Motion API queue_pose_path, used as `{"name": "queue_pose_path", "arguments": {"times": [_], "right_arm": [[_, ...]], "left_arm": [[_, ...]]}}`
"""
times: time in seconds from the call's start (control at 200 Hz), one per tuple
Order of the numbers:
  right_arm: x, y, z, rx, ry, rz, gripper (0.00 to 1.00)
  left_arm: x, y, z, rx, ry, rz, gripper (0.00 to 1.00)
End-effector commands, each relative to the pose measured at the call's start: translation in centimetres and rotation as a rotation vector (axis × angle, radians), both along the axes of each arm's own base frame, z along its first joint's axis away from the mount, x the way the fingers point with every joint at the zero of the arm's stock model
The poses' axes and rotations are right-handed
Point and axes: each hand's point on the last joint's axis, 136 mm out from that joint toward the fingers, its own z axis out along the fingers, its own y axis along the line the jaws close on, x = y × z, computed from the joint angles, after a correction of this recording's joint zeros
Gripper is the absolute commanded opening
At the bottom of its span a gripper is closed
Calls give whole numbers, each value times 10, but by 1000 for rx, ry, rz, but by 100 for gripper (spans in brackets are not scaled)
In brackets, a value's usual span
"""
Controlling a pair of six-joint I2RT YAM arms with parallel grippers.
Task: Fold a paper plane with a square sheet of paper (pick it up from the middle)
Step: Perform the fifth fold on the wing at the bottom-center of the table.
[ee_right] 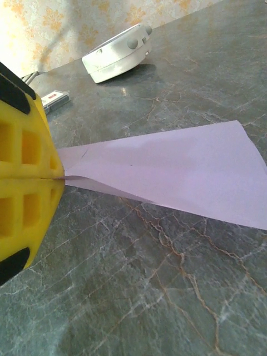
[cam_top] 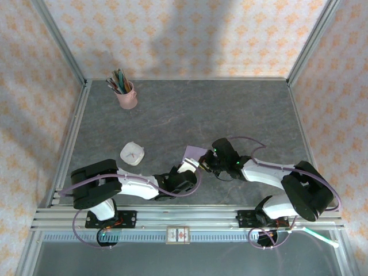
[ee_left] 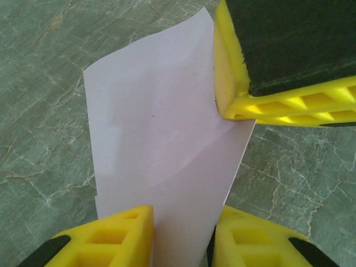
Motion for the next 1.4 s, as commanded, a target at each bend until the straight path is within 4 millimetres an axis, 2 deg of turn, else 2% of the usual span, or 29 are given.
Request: {"name": "queue_pose_path", "arguments": {"times": [0.0, 0.3, 0.701, 0.761, 0.856, 1.046, 1.261, 1.396], "right_arm": [[2, 1, 5, 20, -8, -9, 0], [1, 0, -2, 13, 2, -11, 0], [1, -2, -6, 0, 2, -9, 0], [1, -3, -4, -4, -5, -8, 3], [4, -3, 2, -3, -27, -6, 11], [15, -14, 22, -62, -138, -16, 24], [29, -33, 46, -207, -295, -2, 26], [36, -31, 60, -243, -372, 44, 27]], "left_arm": [[0, -4, 0, 8, -4, -8, 29], [-6, -6, -4, -18, 21, -30, 25], [-11, -8, -9, -72, 50, -37, 9], [-13, -8, -7, -92, 55, -38, 5], [-15, -9, -4, -137, 65, -38, 0], [-23, -11, 9, -282, 93, -50, 0], [-31, -14, 32, -506, 153, -87, 0], [-33, -11, 39, -607, 185, -92, 0]]}}
